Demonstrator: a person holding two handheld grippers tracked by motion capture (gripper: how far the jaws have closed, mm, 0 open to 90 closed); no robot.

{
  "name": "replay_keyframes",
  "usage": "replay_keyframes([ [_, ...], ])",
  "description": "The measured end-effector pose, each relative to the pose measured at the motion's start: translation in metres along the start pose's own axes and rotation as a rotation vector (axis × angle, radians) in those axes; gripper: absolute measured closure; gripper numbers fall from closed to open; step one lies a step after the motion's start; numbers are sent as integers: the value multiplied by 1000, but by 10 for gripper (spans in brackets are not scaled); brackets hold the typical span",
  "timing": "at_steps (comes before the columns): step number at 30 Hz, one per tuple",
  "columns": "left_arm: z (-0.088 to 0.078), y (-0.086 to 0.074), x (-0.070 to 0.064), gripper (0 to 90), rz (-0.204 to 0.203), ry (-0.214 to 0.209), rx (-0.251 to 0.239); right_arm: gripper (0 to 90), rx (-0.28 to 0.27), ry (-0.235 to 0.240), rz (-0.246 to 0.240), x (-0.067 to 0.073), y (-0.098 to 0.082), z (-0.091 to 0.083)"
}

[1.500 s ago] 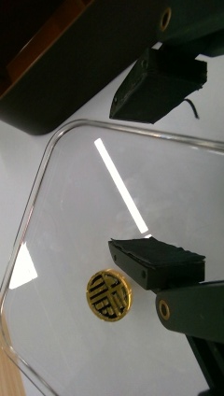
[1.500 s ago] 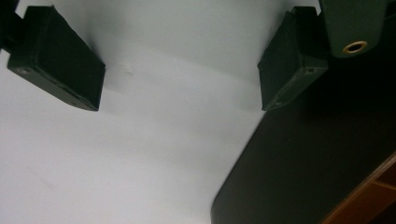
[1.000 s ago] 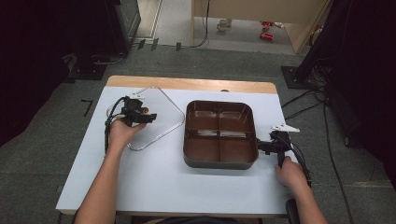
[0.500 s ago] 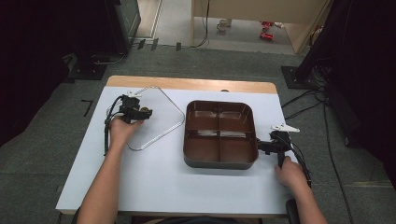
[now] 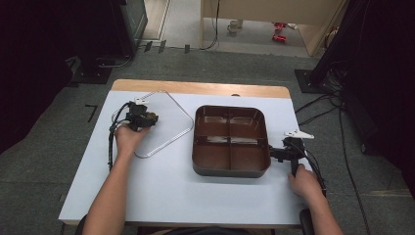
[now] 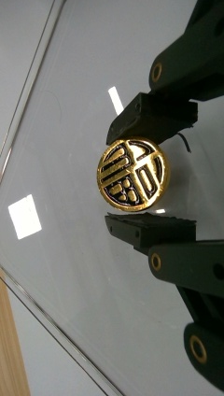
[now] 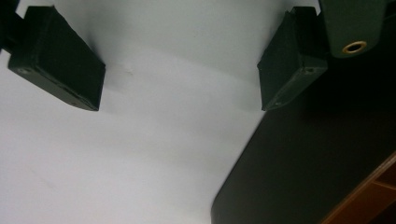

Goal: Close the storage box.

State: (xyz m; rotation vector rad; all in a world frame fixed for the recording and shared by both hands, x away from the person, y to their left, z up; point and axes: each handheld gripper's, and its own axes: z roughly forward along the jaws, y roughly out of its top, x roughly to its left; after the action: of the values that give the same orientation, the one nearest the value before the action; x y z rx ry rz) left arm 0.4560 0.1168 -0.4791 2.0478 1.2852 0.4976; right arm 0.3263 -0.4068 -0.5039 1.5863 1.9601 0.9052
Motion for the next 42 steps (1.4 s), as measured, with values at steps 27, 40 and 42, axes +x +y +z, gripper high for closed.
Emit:
replay_keyframes([
  [27, -20, 8, 11, 595, -53, -58, 20, 144, -1, 1, 0, 0, 0, 0],
  [40, -53, 18, 10, 595, -21, -124, 0, 144, 0, 1, 0, 0, 0, 0],
  [42, -60, 21, 6, 595, -7, -135, -5, 144, -1, 1, -1, 0, 0, 0],
])
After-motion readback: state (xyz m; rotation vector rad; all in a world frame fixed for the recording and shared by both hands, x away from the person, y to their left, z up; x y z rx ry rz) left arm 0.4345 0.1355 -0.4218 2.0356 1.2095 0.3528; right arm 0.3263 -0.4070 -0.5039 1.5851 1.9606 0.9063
